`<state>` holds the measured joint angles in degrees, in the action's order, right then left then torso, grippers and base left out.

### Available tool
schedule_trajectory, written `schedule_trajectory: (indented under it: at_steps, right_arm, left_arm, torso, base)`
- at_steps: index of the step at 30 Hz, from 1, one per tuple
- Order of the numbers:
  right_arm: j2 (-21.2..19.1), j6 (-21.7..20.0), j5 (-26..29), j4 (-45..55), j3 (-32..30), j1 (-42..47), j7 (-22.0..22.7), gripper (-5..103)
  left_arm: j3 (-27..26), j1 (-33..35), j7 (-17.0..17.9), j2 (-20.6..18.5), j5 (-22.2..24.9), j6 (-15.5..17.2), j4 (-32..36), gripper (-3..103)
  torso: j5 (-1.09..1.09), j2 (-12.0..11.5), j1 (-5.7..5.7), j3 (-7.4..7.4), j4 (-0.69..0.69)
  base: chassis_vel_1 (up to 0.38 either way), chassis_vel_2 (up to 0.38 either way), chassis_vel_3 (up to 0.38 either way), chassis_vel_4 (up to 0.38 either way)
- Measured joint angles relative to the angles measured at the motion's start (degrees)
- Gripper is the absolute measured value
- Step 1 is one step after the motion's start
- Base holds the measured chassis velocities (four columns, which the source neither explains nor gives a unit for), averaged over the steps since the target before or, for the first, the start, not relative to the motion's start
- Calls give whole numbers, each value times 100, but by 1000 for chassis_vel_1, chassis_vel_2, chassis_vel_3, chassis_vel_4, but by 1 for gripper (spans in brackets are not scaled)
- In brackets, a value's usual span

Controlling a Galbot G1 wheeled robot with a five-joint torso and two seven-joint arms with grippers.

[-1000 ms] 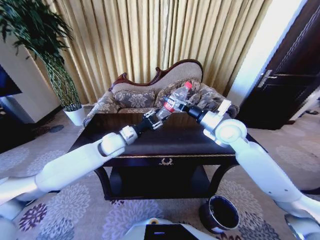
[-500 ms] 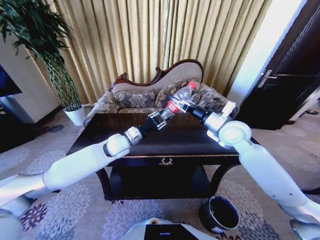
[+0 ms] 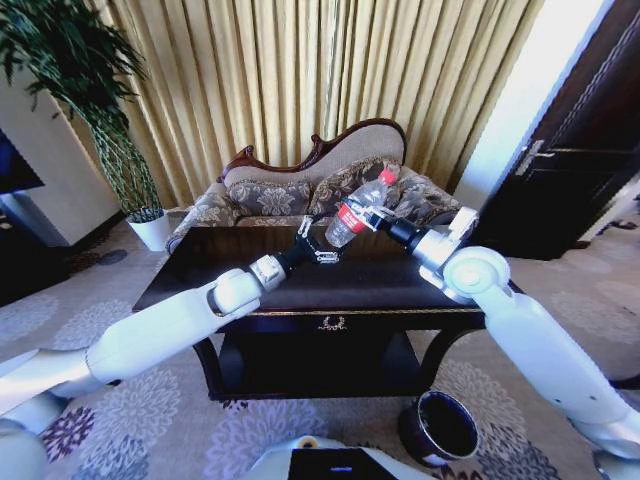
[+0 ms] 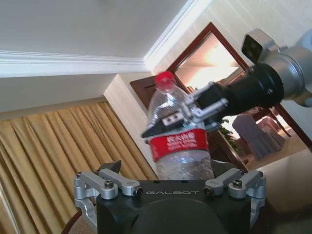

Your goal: Move to the front of the table and place the trash on the table into the trash bin.

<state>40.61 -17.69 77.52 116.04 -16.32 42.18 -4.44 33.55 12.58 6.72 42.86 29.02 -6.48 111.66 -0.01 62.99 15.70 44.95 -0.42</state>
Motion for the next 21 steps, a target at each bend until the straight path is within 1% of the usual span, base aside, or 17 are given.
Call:
schedule_trajectory:
  at_steps: [2, 3, 6, 7, 8, 9, 10, 11, 12, 13, 14, 15, 16, 17, 18, 20, 21]
  right_arm:
    - [-32, 10, -195, -71, -123, 105, 3, 21]
    - [-32, 10, -195, -71, -123, 105, 3, 21]
    - [-127, 89, -1052, -236, -636, 612, -145, 21]
    - [-141, 102, -1176, -243, -782, 741, -164, 21]
    - [-155, 135, -1323, -237, -1046, 978, -175, 21]
    - [-155, 135, -1323, -237, -1046, 978, -175, 21]
    - [-159, 158, -1398, -224, -1220, 1145, -172, 21]
    - [-159, 199, -1484, -203, -1420, 1332, -111, 21]
    - [-159, 199, -1484, -203, -1420, 1332, -111, 21]
    - [-137, 248, -1529, -194, -1556, 1461, -9, 21]
    - [-76, 295, -1567, -184, -1672, 1574, 131, 21]
    - [-76, 295, -1567, -184, -1672, 1574, 131, 21]
    - [-30, 318, -1612, -174, -1732, 1640, 238, 21]
    - [24, 334, -1696, -157, -1788, 1727, 371, 21]
    - [24, 334, -1696, -157, -1788, 1727, 371, 21]
    - [85, 287, -2009, -75, -1868, 1989, 580, 21]
    - [85, 287, -2009, -75, -1868, 1989, 580, 21]
  left_arm:
    - [-99, 49, 38, -66, 141, 0, 63, 100]
    - [-99, 49, 38, -66, 141, 0, 63, 100]
    - [-588, 332, 111, -305, 416, 43, 190, 100]
    - [-731, 432, 170, -362, 479, 92, 214, 100]
    - [-1023, 642, 310, -457, 621, 210, 265, 100]
    - [-1023, 642, 310, -457, 621, 210, 265, 100]
    - [-1249, 808, 424, -530, 744, 326, 293, 100]
    - [-1635, 1077, 566, -634, 940, 569, 339, 100]
    - [-1635, 1077, 566, -634, 940, 569, 339, 100]
    - [-1956, 1290, 685, -709, 1098, 755, 371, 100]
    - [-2394, 1586, 902, -792, 1311, 950, 425, 100]
    - [-2394, 1586, 902, -792, 1311, 950, 425, 100]
    - [-2730, 1811, 1047, -858, 1459, 1088, 467, 100]
    - [-3228, 2195, 1192, -960, 1636, 1224, 529, 100]
    - [-3228, 2195, 1192, -960, 1636, 1224, 529, 100]
    - [-4107, 3016, 1442, -1222, 1892, 1318, 610, 100]
    - [-4107, 3016, 1442, -1222, 1892, 1318, 610, 100]
  torso:
    - [0, 0, 0, 0, 0]
    - [0, 0, 0, 0, 0]
    - [1, 0, 0, 0, 0]
    - [2, 0, 0, 0, -1]
    - [0, 0, 0, 0, -1]
    - [0, 0, 0, 0, -1]
    - [0, 0, 0, 0, -1]
    - [0, 0, 0, 0, -1]
    - [0, 0, 0, 0, -1]
    - [-2, 0, 0, -1, -1]
    - [-2, 0, 0, 0, 0]
    - [-2, 0, 0, 0, 0]
    - [-1, 0, 0, -1, 0]
    - [0, 0, 0, 0, 0]
    - [0, 0, 0, 0, 0]
    - [-4, 0, 0, 0, 3]
    - [-4, 0, 0, 0, 3]
  base:
    - [0, 0, 0, 0]
    - [0, 0, 0, 0]
    - [0, 0, 0, 0]
    - [0, 0, 0, 0]
    - [0, 0, 0, 0]
    - [0, 0, 0, 0]
    - [0, 0, 0, 0]
    - [0, 0, 0, 0]
    - [0, 0, 0, 0]
    - [0, 0, 0, 0]
    - [0, 0, 0, 0]
    - [0, 0, 0, 0]
    - [0, 0, 0, 0]
    - [0, 0, 0, 0]
    - [0, 0, 0, 0]
    - [0, 0, 0, 0]
    - [0, 0, 0, 0]
